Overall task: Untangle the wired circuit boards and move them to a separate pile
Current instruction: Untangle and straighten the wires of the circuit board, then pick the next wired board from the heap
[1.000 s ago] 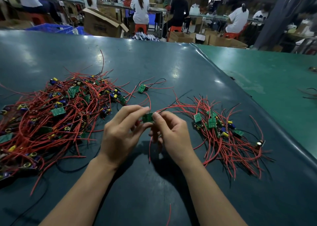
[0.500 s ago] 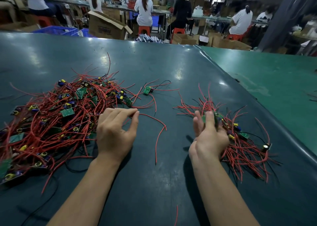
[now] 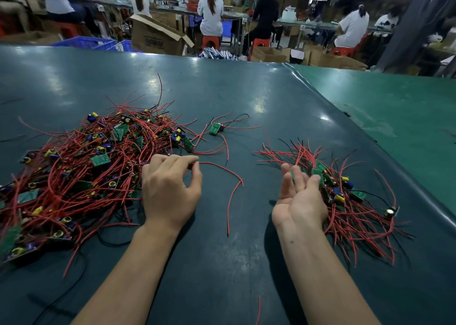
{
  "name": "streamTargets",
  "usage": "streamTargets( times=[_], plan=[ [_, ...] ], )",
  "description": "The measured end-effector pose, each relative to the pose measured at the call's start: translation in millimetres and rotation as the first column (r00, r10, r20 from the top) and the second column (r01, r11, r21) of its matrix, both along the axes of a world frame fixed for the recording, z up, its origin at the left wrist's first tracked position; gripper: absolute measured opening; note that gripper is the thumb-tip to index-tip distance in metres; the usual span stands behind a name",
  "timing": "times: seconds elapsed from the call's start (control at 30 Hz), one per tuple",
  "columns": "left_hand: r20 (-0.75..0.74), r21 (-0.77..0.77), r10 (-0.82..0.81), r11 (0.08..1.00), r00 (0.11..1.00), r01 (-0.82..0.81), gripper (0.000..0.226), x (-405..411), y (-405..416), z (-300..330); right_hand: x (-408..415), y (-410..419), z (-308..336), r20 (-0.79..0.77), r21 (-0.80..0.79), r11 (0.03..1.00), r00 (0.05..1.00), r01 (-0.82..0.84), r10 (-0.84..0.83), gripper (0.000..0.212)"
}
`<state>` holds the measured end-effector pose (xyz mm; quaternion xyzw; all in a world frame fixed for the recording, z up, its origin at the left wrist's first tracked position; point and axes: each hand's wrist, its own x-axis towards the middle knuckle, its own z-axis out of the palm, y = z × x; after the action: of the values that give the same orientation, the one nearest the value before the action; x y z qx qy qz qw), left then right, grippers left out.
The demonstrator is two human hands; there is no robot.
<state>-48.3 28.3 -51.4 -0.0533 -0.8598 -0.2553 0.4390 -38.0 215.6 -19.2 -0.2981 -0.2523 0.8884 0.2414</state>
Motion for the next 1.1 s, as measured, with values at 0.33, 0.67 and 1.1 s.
streamTargets(
  times=[0.33, 0.67, 1.1],
  plan=[
    [0.324, -0.083, 0.491, 0.866, 0.809, -0.492, 0.045, 3.9, -21.5, 5.8, 0.9, -3.4, 4.7, 0.069, 0.148, 0.951, 0.962, -0.27, 0.263, 0.038],
    [0.32, -0.084, 0.476, 0.875, 0.819, -0.476, 0.014, -1.5, -37.7, 3.7, -0.8, -5.6, 2.1, 0.1, 0.106, 0.913, 0.918, -0.394, 0.385, 0.031],
    [0.367, -0.175, 0.373, 0.927, 0.852, -0.331, 0.028, -18.8, -24.6, -8.2, -0.9, -7.7, 0.3, 0.059, 0.137, 0.867, 0.877, -0.479, 0.476, 0.028]
  ],
)
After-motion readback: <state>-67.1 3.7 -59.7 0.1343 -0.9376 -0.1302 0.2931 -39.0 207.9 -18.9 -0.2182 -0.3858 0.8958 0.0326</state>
